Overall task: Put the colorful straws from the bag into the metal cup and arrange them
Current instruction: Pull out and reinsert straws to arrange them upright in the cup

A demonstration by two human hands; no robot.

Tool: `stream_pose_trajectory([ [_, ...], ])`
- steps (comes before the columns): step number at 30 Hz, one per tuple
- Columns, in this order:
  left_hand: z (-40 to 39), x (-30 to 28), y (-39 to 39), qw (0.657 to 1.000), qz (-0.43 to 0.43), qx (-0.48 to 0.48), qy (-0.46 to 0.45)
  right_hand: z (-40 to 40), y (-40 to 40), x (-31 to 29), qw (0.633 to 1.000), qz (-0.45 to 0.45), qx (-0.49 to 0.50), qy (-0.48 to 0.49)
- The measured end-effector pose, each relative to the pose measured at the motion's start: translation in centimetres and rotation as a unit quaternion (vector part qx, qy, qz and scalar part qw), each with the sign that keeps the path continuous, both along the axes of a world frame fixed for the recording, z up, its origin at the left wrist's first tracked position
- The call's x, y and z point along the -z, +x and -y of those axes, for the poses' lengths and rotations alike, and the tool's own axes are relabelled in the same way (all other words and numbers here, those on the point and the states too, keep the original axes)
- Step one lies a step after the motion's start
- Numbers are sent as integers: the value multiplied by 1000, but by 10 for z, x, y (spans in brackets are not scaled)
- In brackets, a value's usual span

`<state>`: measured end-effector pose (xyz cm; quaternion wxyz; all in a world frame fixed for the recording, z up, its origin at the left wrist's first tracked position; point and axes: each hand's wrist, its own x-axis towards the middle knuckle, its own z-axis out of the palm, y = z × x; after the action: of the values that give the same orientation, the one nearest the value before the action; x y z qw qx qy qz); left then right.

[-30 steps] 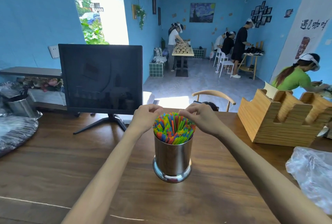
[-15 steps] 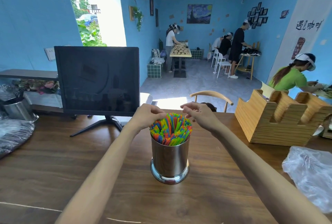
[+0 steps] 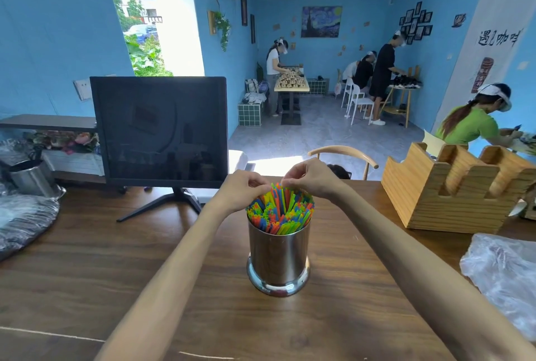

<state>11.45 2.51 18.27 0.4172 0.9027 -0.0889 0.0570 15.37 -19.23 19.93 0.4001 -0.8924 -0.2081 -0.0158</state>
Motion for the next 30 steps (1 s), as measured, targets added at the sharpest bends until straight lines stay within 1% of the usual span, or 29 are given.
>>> stream_pose_trajectory([
  [4,1,-2,-3,1000,11,-7,-1,4,-5,-10,998,47,-6,39],
  [7,9,-7,-7,998,49,-21,-35,6,-12,-25,994,89,-10,61],
  [9,16,-12,-8,995,83,-4,-62,5,-19,-40,989,134,-9,56],
  [10,20,-15,-10,993,86,16,-75,3,-24,-48,985,161,-9,56],
  [14,33,-26,-14,987,54,103,-112,-3,-44,-87,955,279,1,104],
  [19,35,-30,-21,975,31,140,-172,2,-55,-120,911,346,35,221],
  [21,29,-32,-21,967,25,130,-218,11,-50,-118,901,336,56,270],
  [23,17,-36,-19,958,32,85,-272,23,-43,-107,899,288,75,321],
  [25,2,-40,-17,939,38,30,-340,34,-39,-86,905,227,83,349],
  [28,-15,-47,-16,893,30,-15,-448,38,-39,-50,924,142,69,348],
  [30,-18,-51,-15,867,36,-24,-496,30,-42,-31,939,100,51,324],
])
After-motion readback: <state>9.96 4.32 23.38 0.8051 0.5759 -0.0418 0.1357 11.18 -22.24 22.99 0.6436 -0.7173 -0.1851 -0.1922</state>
